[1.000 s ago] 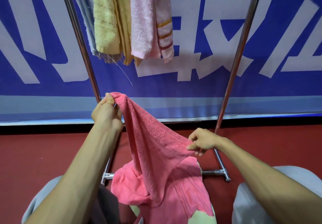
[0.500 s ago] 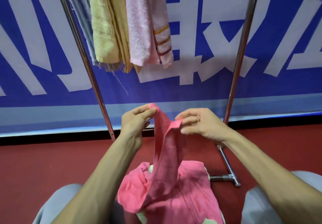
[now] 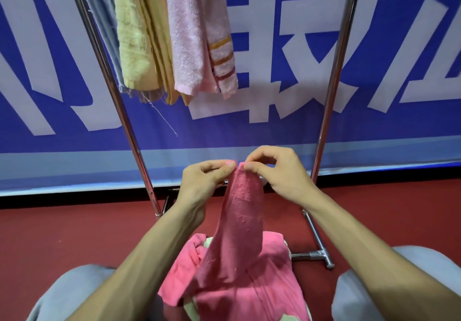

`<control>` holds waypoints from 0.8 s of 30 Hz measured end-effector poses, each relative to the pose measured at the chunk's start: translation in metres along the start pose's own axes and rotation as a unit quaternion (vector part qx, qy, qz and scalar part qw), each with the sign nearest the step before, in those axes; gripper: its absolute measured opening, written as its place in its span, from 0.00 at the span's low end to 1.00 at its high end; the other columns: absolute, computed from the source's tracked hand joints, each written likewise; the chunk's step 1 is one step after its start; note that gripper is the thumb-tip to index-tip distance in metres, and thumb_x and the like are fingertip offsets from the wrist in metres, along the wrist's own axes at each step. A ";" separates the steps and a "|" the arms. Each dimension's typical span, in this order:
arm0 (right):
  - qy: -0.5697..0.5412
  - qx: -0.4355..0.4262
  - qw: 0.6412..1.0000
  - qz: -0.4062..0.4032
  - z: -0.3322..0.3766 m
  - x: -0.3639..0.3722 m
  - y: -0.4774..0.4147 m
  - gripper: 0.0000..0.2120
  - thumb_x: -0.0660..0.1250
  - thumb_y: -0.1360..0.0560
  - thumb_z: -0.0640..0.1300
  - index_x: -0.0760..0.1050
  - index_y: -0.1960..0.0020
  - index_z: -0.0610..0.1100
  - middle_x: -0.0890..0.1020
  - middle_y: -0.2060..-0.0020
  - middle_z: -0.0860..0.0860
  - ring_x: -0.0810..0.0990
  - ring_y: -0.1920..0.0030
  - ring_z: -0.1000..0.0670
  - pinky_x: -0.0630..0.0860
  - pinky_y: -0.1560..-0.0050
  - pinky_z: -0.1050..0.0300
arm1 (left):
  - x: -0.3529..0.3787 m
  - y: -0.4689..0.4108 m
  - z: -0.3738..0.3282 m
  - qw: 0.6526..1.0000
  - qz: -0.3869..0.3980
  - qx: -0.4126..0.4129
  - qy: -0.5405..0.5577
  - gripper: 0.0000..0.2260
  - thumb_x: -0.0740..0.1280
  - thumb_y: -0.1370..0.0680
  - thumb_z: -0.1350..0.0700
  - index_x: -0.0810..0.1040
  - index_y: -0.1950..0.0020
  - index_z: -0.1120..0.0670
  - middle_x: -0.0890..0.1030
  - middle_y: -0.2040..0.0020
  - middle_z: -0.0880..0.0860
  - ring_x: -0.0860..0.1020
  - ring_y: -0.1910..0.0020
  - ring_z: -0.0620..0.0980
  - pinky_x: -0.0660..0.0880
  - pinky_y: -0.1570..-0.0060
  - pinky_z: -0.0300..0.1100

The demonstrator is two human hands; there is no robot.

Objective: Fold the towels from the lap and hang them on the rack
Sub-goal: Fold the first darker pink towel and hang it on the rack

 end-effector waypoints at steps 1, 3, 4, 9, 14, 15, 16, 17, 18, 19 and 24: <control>-0.004 0.006 1.000 0.001 -0.001 0.002 0.000 0.09 0.74 0.30 0.40 0.79 0.65 0.52 0.82 0.68 0.56 0.78 0.64 0.60 0.74 0.55 0.63 | 0.004 0.002 0.002 1.000 0.013 -0.002 0.001 0.06 0.72 0.28 0.60 0.84 0.53 0.60 0.85 0.57 0.56 0.82 0.60 0.49 0.79 0.54 0.41; 0.005 0.018 1.000 0.000 -0.005 0.006 0.000 0.09 0.74 0.31 0.41 0.80 0.65 0.53 0.82 0.69 0.56 0.78 0.65 0.60 0.74 0.55 0.62 | 0.011 0.006 0.006 0.999 0.035 -0.009 0.002 0.04 0.69 0.25 0.62 0.84 0.54 0.60 0.84 0.61 0.55 0.80 0.64 0.46 0.76 0.60 0.37; 0.006 0.024 1.000 -0.003 -0.007 0.007 0.001 0.08 0.75 0.31 0.42 0.80 0.66 0.52 0.82 0.69 0.56 0.78 0.65 0.59 0.74 0.56 0.62 | 0.013 0.007 0.007 0.999 0.041 -0.017 0.012 0.05 0.67 0.24 0.62 0.84 0.55 0.59 0.83 0.61 0.55 0.79 0.64 0.47 0.74 0.62 0.36; 0.020 0.047 0.998 -0.036 -0.013 0.005 0.002 0.07 0.78 0.35 0.44 0.79 0.65 0.50 0.82 0.70 0.54 0.77 0.67 0.58 0.75 0.58 0.58 | 0.015 0.006 0.009 0.994 0.069 -0.043 0.070 0.11 0.66 0.22 0.56 0.84 0.52 0.63 0.75 0.54 0.62 0.69 0.54 0.56 0.68 0.57 0.41; -0.028 0.052 0.997 -0.052 -0.015 0.000 0.002 0.09 0.78 0.35 0.44 0.79 0.67 0.50 0.82 0.70 0.52 0.77 0.67 0.57 0.74 0.60 0.57 | 0.017 0.011 -0.001 0.991 0.121 -0.009 0.056 0.13 0.69 0.28 0.56 0.82 0.48 0.63 0.85 0.61 0.55 0.81 0.63 0.46 0.76 0.61 0.36; -0.041 0.056 0.996 -0.052 -0.016 0.000 0.001 0.09 0.78 0.35 0.44 0.79 0.67 0.50 0.82 0.70 0.51 0.77 0.67 0.56 0.74 0.60 0.56 | 0.017 0.011 -0.002 0.992 0.120 0.000 0.039 0.15 0.71 0.31 0.56 0.82 0.47 0.62 0.85 0.57 0.57 0.82 0.59 0.47 0.77 0.58 0.38; -0.052 0.059 0.996 -0.048 -0.016 0.000 0.001 0.09 0.78 0.35 0.43 0.79 0.67 0.49 0.82 0.70 0.51 0.77 0.67 0.56 0.74 0.60 0.57 | 0.015 0.010 -0.001 0.993 0.116 0.005 0.022 0.15 0.72 0.32 0.56 0.83 0.48 0.61 0.85 0.53 0.58 0.82 0.57 0.49 0.77 0.54 0.41; -0.060 0.061 0.995 -0.040 -0.016 0.001 0.001 0.09 0.78 0.35 0.42 0.79 0.67 0.49 0.81 0.70 0.51 0.76 0.67 0.56 0.73 0.61 0.58 | 0.014 0.010 -0.001 0.994 0.112 0.004 0.014 0.15 0.72 0.33 0.57 0.83 0.48 0.61 0.85 0.52 0.59 0.82 0.56 0.50 0.78 0.53 0.42; -0.068 0.063 0.995 -0.028 -0.015 0.003 0.002 0.09 0.78 0.34 0.41 0.78 0.66 0.49 0.81 0.69 0.51 0.76 0.67 0.56 0.73 0.61 0.60 | 0.012 0.008 -0.001 0.994 0.110 -0.002 0.013 0.13 0.72 0.32 0.59 0.83 0.49 0.61 0.85 0.53 0.59 0.82 0.57 0.51 0.78 0.53 0.42; -0.076 0.064 0.995 -0.018 -0.015 0.006 0.002 0.09 0.77 0.33 0.41 0.78 0.66 0.48 0.80 0.69 0.51 0.75 0.67 0.56 0.73 0.61 0.60 | 0.011 0.007 -0.001 0.994 0.107 -0.012 0.020 0.11 0.70 0.30 0.60 0.83 0.49 0.61 0.85 0.54 0.58 0.82 0.58 0.51 0.79 0.55 0.41; -0.038 0.064 0.996 -0.049 -0.023 0.004 0.001 0.06 0.71 0.27 0.44 0.77 0.62 0.51 0.80 0.67 0.56 0.76 0.65 0.56 0.74 0.54 0.57 | -0.006 0.000 -0.013 0.997 0.056 0.033 -0.033 0.05 0.67 0.23 0.62 0.83 0.54 0.59 0.83 0.59 0.55 0.79 0.59 0.51 0.75 0.55 0.44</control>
Point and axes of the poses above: each hand's wrist, its own y-axis away from the middle knuckle, its own x-axis out of the palm, z = x × y, the point moved 4 cm from there along -y, towards the middle knuckle
